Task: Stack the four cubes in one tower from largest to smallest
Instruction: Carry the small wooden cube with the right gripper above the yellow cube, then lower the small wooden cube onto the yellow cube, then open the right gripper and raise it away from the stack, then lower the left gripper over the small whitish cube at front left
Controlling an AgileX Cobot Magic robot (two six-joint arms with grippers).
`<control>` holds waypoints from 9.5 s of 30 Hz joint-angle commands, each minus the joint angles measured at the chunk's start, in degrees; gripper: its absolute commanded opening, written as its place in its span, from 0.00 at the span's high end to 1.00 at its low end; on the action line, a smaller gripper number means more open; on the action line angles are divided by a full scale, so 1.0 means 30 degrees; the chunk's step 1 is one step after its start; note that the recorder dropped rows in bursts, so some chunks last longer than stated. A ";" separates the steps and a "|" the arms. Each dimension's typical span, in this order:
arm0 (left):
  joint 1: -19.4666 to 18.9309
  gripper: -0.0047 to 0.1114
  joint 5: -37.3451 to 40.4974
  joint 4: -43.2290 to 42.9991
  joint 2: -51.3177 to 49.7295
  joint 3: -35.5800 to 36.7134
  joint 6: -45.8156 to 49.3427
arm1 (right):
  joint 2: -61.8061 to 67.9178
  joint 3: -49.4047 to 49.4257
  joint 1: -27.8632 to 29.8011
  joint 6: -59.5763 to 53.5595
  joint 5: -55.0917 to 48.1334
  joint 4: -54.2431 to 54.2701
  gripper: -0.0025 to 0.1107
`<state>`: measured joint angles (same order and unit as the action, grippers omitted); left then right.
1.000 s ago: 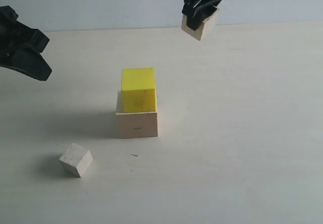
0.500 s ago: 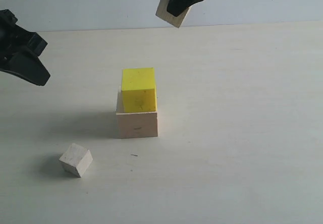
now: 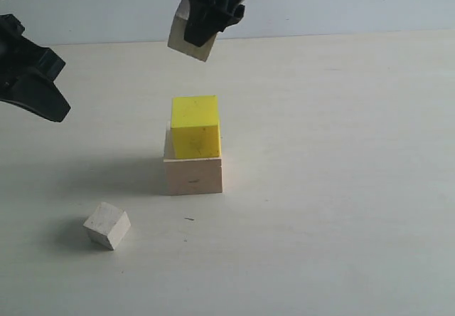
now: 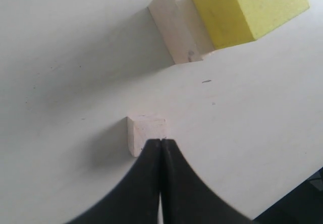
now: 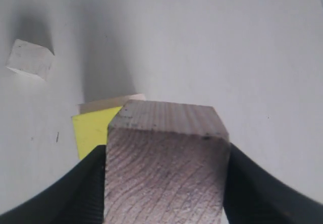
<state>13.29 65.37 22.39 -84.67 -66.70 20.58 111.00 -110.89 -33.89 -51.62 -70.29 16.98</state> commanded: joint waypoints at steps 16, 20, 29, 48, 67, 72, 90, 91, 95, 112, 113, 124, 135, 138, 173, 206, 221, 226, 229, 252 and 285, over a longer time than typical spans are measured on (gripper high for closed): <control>-0.0023 0.96 0.0112 0.0135 0.0014 0.0011 0.0089 | -0.0092 0.1800 -0.1120 -0.0968 0.0109 -0.1098 0.98; -0.0023 0.96 0.0076 0.0135 0.0014 0.0011 0.0089 | -0.0092 0.1800 -0.1120 -0.1170 0.0109 -0.1009 0.98; -0.0023 0.96 0.0006 0.0135 0.0014 0.0011 0.0089 | -0.0060 0.1800 -0.1120 -0.3612 0.0109 -0.0200 0.98; -0.0023 0.96 0.0142 0.0135 0.0014 0.0011 0.0089 | 0.1181 0.1800 -0.1120 -0.3207 0.0109 -0.0974 0.98; -0.0023 0.96 0.0138 0.0135 0.0014 0.0011 0.0468 | 0.0586 0.1800 -0.1120 -0.2318 0.0109 -0.0948 0.98; -0.0023 0.96 0.0138 0.0135 0.0014 0.0011 0.0497 | 0.0470 0.1844 -0.1120 -0.2316 0.0109 -0.0792 0.98; -0.0023 0.96 0.0220 0.0061 0.0014 0.0011 0.0477 | -0.0461 0.3331 -0.1120 -0.3935 0.0109 -0.0708 0.98; -0.0023 0.96 0.0220 0.0061 0.0014 0.0011 0.0477 | -0.0461 0.3331 -0.1120 -0.4249 0.0109 -0.0646 0.98; -0.0023 0.96 0.0220 0.0096 0.0014 0.0011 0.0477 | -0.0416 0.3331 -0.1120 -0.4877 0.0109 0.0526 0.98; -0.0023 0.96 0.0220 0.0230 0.0014 0.0011 0.0477 | -0.0108 0.3331 -0.1120 -0.5416 0.0109 -0.0021 0.98; -0.0023 0.96 0.0220 0.0230 0.0014 0.0011 0.0477 | -0.0062 0.3331 -0.1120 -0.5416 0.0109 -0.0021 0.98; -0.0023 0.96 0.0220 0.0280 0.0014 0.0011 0.0477 | 0.0093 0.3331 -0.1120 -0.5297 0.1265 0.0305 0.98; -0.0023 0.96 0.0304 0.0277 0.0014 0.0011 0.0477 | 0.0420 0.3331 -0.1120 -0.5379 0.1436 -0.0005 0.98; -0.0023 0.96 0.0304 0.0277 0.0014 0.0011 0.0477 | 0.0420 0.3331 -0.1120 -0.5379 0.1436 -0.0223 0.98; -0.0023 0.96 0.0298 0.0243 0.0014 0.0011 0.0514 | 0.0420 0.3331 -0.1120 -0.4791 0.1841 -0.0348 0.43; -0.0023 0.96 0.0298 0.0371 0.0014 0.0011 0.0521 | -0.3179 0.3331 -0.1120 0.3307 0.1266 -0.1268 0.58; -0.0023 0.95 -0.0356 0.0450 -0.0014 0.0144 0.0521 | -0.7436 0.3821 -0.0653 1.2056 0.3346 -0.2890 0.98; -0.0023 0.79 -0.1695 0.0683 -0.0014 0.1629 0.0521 | -0.9980 0.7350 -0.0653 1.4743 0.6479 -0.4503 0.98; -0.0023 0.67 -0.2668 0.0820 -0.0014 0.2709 0.0521 | -1.1855 1.0438 -0.0653 1.5478 0.8731 -0.4754 0.98; 0.3641 0.51 -0.4753 -0.2148 -0.3289 0.4020 -0.3190 | -1.8262 1.6105 -0.0653 1.6566 0.8517 -0.4678 0.98; 0.3871 0.37 -0.5418 -0.1148 -0.5177 0.4020 -0.2363 | -1.9411 1.6105 -0.0653 1.6431 0.7684 -0.4716 0.98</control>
<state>24.55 49.35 17.76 -99.73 -54.72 12.93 52.84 -62.72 -36.16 -1.96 -47.30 3.31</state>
